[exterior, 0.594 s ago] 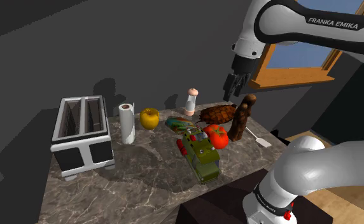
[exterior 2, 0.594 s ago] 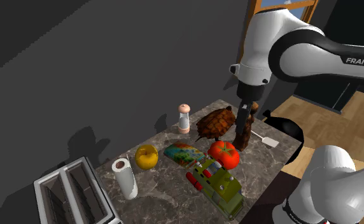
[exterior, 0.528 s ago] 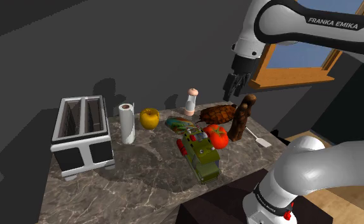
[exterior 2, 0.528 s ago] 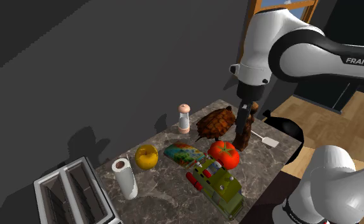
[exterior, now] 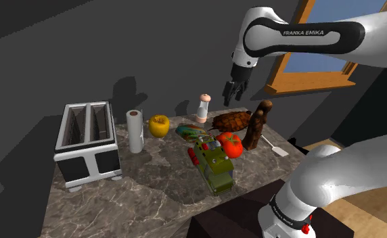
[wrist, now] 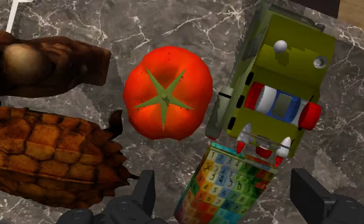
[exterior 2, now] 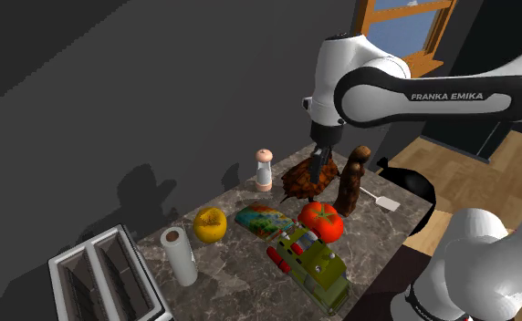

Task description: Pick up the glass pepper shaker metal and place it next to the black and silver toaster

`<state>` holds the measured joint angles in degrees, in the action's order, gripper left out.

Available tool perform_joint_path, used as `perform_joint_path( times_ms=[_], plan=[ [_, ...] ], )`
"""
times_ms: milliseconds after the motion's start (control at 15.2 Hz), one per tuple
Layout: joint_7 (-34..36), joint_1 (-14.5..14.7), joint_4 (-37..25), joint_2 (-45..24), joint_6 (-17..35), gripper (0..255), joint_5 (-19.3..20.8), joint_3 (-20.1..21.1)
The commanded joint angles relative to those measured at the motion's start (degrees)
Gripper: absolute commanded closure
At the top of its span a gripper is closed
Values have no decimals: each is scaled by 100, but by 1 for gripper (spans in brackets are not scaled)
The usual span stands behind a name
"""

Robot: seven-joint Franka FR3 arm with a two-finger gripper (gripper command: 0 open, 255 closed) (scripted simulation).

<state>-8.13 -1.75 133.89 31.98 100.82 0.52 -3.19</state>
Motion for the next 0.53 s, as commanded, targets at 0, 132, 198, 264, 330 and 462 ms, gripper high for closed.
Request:
perform_joint_path(
  times_ms=[0, 132, 198, 264, 330, 462],
  plan=[
    [-60, -47, -126, -342, 262, 0, 109, -47],
    [-99, -85, -285, -729, 531, 0, 201, -85],
    [-117, -104, -375, -925, 658, 0, 245, -103],
    [-133, -123, -472, -1121, 779, 0, 288, -121],
    [-148, -141, -577, -1319, 894, 0, 330, -139],
    [-176, -177, -807, -1718, 1107, 0, 410, -176]
  ],
)
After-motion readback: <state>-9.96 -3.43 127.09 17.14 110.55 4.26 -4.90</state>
